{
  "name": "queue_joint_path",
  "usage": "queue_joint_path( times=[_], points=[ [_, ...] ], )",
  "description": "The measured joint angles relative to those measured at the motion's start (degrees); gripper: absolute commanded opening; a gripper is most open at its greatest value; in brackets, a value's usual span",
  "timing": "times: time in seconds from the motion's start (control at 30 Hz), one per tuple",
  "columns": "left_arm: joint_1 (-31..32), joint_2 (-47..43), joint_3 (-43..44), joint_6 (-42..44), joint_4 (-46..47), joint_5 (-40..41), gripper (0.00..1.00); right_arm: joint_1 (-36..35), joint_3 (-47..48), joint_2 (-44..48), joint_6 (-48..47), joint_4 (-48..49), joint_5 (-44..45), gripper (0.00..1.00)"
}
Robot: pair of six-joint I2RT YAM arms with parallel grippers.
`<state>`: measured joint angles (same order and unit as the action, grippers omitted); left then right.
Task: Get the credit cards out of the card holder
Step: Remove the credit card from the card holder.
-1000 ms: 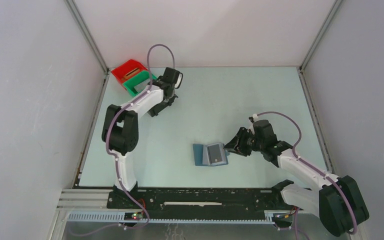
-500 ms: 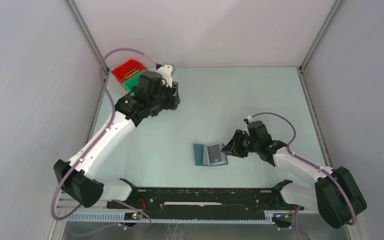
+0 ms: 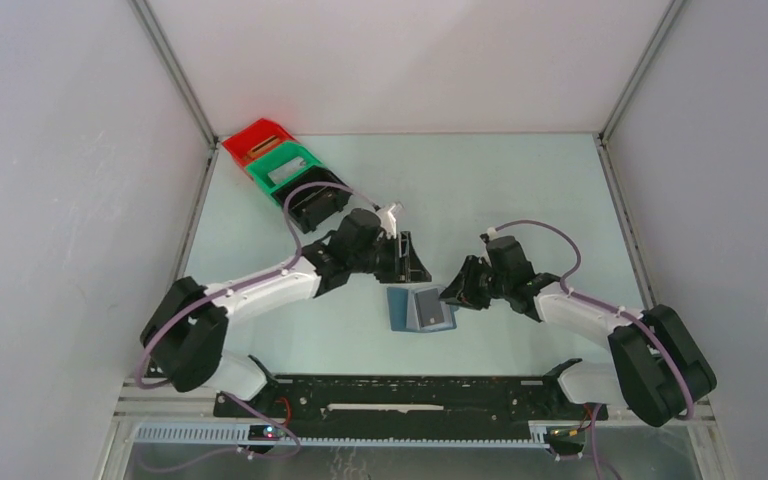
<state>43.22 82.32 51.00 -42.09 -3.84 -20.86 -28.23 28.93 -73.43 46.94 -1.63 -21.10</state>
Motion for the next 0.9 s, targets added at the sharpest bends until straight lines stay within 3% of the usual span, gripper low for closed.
queue_joint_path(
  times=[0.37, 0.9],
  points=[
    [-0.2, 9.2, -7.8, -10.6, 18.5, -4.3, 0.51, 0.0, 0.5, -1.8, -0.4, 1.2, 0.0, 0.26],
    [-0.2, 10.7, -13.7, -13.5, 21.4, -4.4, 0.47, -0.7, 0.5, -4.2, -0.6, 1.8, -0.4, 0.21]
  ],
)
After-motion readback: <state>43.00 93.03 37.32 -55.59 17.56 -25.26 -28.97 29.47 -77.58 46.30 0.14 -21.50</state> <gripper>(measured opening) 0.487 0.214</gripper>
